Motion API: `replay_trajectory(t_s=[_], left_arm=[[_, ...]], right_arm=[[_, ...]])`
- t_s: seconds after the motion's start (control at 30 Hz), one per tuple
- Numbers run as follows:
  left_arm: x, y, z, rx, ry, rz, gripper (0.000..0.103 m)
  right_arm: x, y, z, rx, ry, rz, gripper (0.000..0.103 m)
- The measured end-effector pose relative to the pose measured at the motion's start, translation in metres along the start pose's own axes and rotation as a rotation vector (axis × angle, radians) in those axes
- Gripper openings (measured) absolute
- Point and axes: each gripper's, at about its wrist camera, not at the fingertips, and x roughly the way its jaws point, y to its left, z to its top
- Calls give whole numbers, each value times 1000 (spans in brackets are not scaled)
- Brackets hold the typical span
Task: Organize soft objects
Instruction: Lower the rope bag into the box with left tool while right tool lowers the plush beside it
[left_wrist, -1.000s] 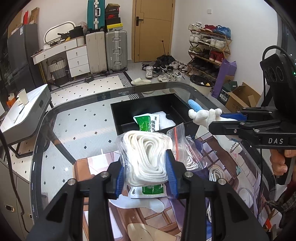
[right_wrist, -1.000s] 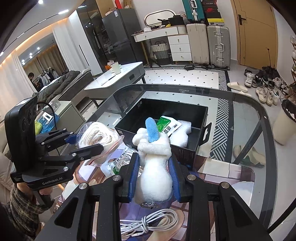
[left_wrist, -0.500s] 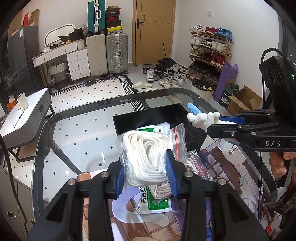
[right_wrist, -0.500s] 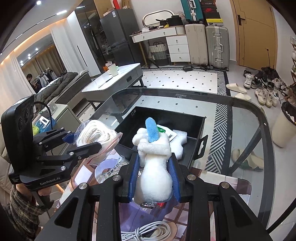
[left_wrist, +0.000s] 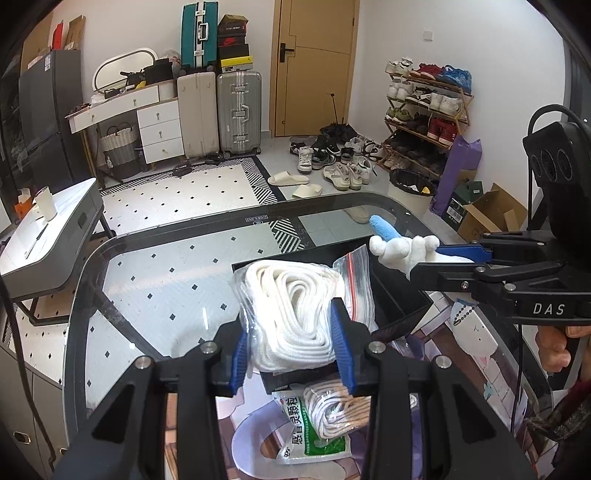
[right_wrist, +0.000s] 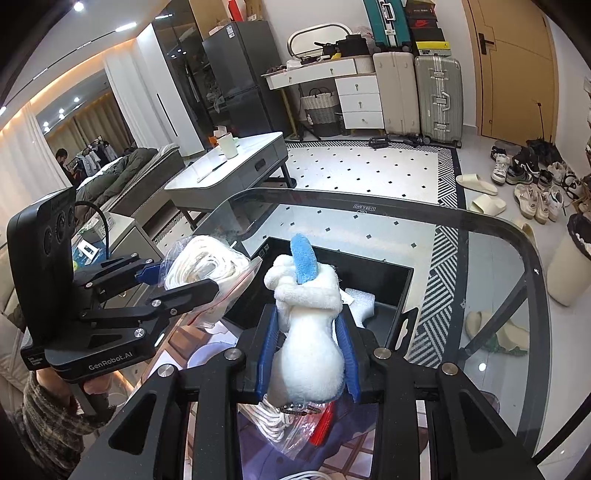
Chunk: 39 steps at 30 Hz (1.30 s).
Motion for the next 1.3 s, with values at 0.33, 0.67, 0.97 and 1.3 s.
replay_trajectory(t_s=[0.33, 0.67, 0.97, 1.3], left_arm=[[21, 10, 15, -8, 5, 3, 37], [46, 13, 19, -16, 29, -8, 37], [63, 12, 14, -11, 69, -25, 37], [76, 5, 10, -9, 121, -22, 38]], right_arm=[[15, -8, 14, 18, 2, 2, 32], [39, -17, 19, 43, 29, 6, 32], [59, -28, 16, 74, 55, 2, 32], [72, -38, 13, 88, 76, -7, 32]])
